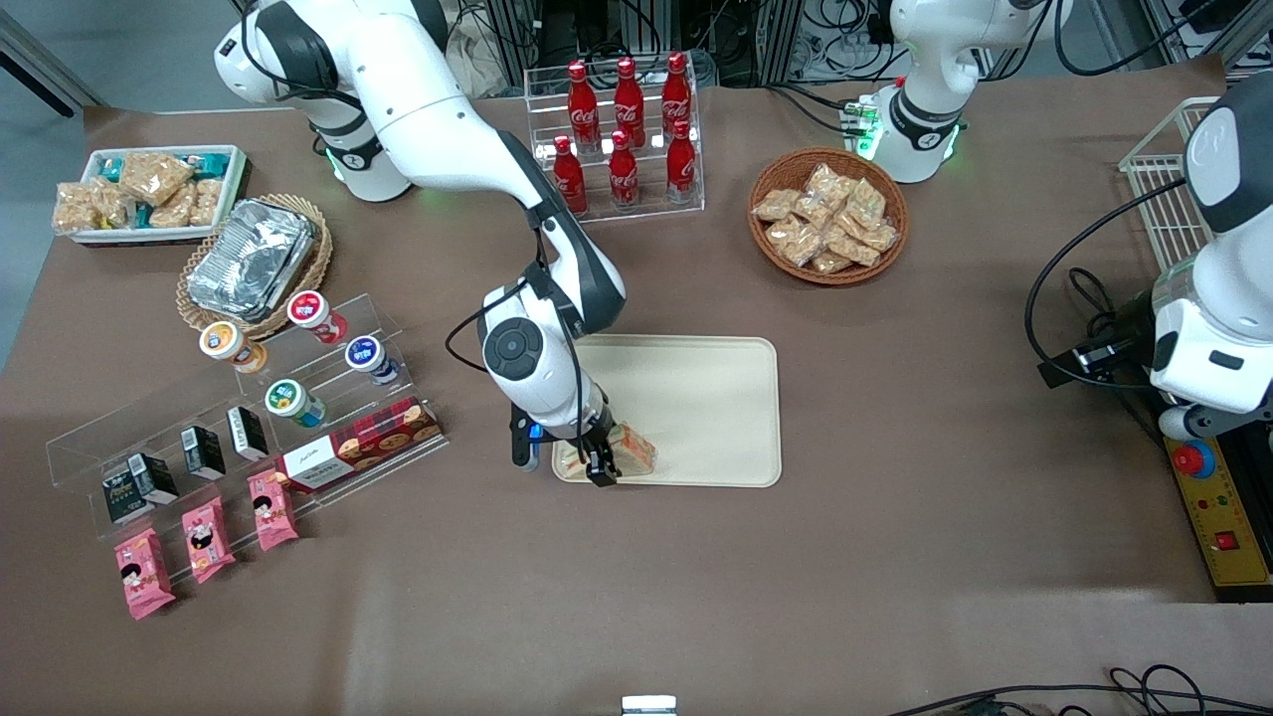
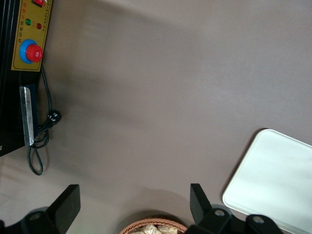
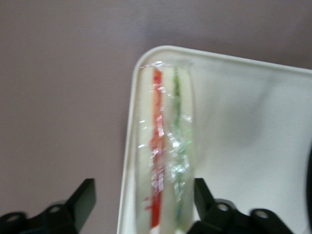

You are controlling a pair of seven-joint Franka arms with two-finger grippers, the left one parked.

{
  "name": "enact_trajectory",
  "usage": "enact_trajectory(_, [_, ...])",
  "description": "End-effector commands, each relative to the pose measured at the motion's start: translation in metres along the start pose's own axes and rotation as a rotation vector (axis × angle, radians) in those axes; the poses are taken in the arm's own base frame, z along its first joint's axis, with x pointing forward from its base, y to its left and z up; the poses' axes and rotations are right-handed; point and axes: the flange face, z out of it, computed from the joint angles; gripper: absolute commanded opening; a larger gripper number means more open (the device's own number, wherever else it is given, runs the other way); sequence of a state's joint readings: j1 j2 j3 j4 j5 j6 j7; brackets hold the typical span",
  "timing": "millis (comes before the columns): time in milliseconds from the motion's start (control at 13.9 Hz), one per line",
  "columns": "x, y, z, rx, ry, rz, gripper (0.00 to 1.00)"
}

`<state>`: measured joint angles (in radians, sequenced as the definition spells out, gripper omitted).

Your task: Place sandwich on tray

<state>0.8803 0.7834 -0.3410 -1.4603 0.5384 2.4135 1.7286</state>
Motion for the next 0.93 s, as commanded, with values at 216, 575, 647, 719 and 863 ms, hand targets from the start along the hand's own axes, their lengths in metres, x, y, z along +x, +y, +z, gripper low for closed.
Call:
enact_trajectory(216, [0.067,-0.033,-0.09,-0.108,-0.095,-0.428,0.99])
enact_trajectory(575, [0.176,-0.047,-0.19,-0.188,-0.179,-0.753,0.99])
enact_trajectory(647, [0.195,-0.047,-0.212,-0.203,-0.152,-0.841,0.99])
enact_trajectory(719, [0.215,-0.044,-0.234,-0.23,-0.124,-0.946,0.99])
enact_trajectory(863, [0.26,-0.039,-0.274,-0.242,-0.12,-1.031,0.99])
